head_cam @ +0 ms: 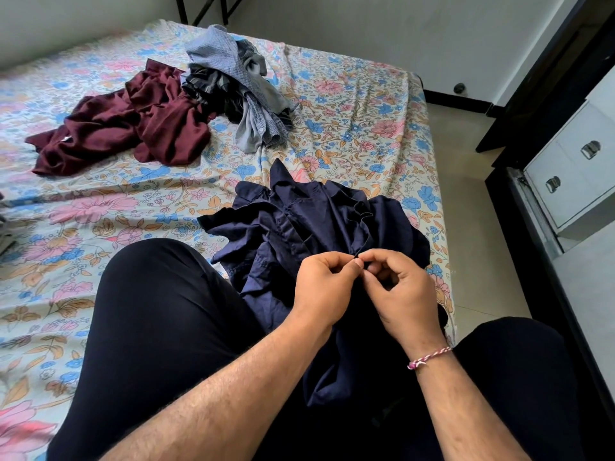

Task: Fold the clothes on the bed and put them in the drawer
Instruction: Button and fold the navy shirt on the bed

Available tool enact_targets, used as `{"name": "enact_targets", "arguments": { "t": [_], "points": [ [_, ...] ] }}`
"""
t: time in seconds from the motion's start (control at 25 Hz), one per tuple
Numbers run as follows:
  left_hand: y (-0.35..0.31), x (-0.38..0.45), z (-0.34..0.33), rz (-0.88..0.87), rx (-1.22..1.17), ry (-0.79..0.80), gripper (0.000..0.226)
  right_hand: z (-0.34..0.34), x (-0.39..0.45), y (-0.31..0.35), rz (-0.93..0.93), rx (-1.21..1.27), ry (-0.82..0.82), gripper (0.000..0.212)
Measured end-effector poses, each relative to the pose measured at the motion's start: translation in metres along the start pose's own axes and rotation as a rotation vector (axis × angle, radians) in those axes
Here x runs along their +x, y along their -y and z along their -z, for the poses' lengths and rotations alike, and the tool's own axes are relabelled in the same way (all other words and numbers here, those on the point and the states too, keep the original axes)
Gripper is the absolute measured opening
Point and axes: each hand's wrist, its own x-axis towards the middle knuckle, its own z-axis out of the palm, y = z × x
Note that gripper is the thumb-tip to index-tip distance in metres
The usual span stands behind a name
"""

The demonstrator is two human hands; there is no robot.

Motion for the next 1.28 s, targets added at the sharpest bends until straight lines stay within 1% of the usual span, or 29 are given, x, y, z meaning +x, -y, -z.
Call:
{"name": "enact_targets", "arguments": {
  "t": [0.12,0.2,0.28,0.36,0.4,0.52,0.6,0.68,0.72,0.84,0.88,0.92,0.96,1.0,1.08,1.12,1.16,1.2,1.24,1.28],
  "points": [
    [-0.001,-0.001,0.001,0.024,-0.086,0.002,0.014,-0.004,0.000,0.001,-0.032,0.040,-0.008,0.027],
    [0.000,0.001,0.000,-0.006,-0.098,0.009,0.015,-0.004,0.000,0.000,-0.031,0.077,-0.019,0.026],
    [-0.004,0.002,-0.001,-0.067,-0.135,0.027,0.014,-0.003,-0.001,0.000,-0.002,0.181,-0.046,0.022],
    [-0.005,0.001,-0.003,-0.100,-0.225,0.053,0.014,-0.005,-0.002,0.001,0.007,0.319,-0.059,0.018],
    [-0.006,0.001,-0.003,-0.090,-0.273,0.067,0.015,-0.006,-0.002,0.003,-0.028,0.413,-0.054,0.018],
    [-0.004,0.000,-0.003,-0.013,-0.388,0.087,0.011,-0.007,0.001,0.008,-0.241,0.716,0.002,0.015],
    [-0.003,0.001,0.000,0.003,-0.406,0.118,0.010,-0.006,0.002,0.009,-0.361,0.813,0.057,0.016],
    [0.000,0.006,0.003,-0.008,-0.343,0.158,0.014,-0.004,0.003,0.007,-0.405,0.852,0.089,0.020],
    [0.001,0.010,0.006,-0.016,-0.298,0.188,0.016,-0.002,0.005,0.006,-0.398,0.826,0.095,0.020],
    [0.004,0.017,0.009,-0.030,-0.193,0.303,0.029,0.001,0.008,-0.001,-0.255,0.559,0.073,0.009],
    [0.005,0.017,0.006,-0.031,-0.168,0.307,0.033,0.000,0.008,-0.004,-0.220,0.496,0.059,0.005],
    [0.006,0.016,0.003,-0.044,-0.122,0.278,0.034,-0.002,0.008,-0.005,-0.210,0.472,0.050,0.003],
    [0.006,0.016,0.002,-0.085,-0.027,0.222,0.030,-0.004,0.007,-0.005,-0.208,0.464,0.056,0.005],
    [0.007,0.016,0.003,-0.158,0.125,0.143,0.025,-0.005,0.005,-0.005,-0.198,0.447,0.088,0.013],
    [0.005,0.018,0.009,-0.329,0.470,0.000,0.016,-0.001,0.003,-0.006,-0.129,0.306,0.212,0.033],
    [-0.003,0.019,0.014,-0.396,0.591,-0.013,0.013,0.005,0.003,-0.008,-0.097,0.177,0.274,0.036],
    [-0.015,0.021,0.020,-0.462,0.683,0.018,0.013,0.012,0.002,-0.008,-0.069,0.037,0.322,0.032],
    [-0.030,0.027,0.026,-0.526,0.774,0.103,0.015,0.022,0.004,-0.009,-0.046,-0.098,0.359,0.023],
    [-0.047,0.037,0.034,-0.570,0.888,0.245,0.019,0.032,0.010,-0.009,-0.047,-0.180,0.390,0.015],
    [-0.066,0.051,0.045,-0.585,0.997,0.414,0.025,0.043,0.018,-0.009,-0.083,-0.195,0.404,0.011]
  ]
}}
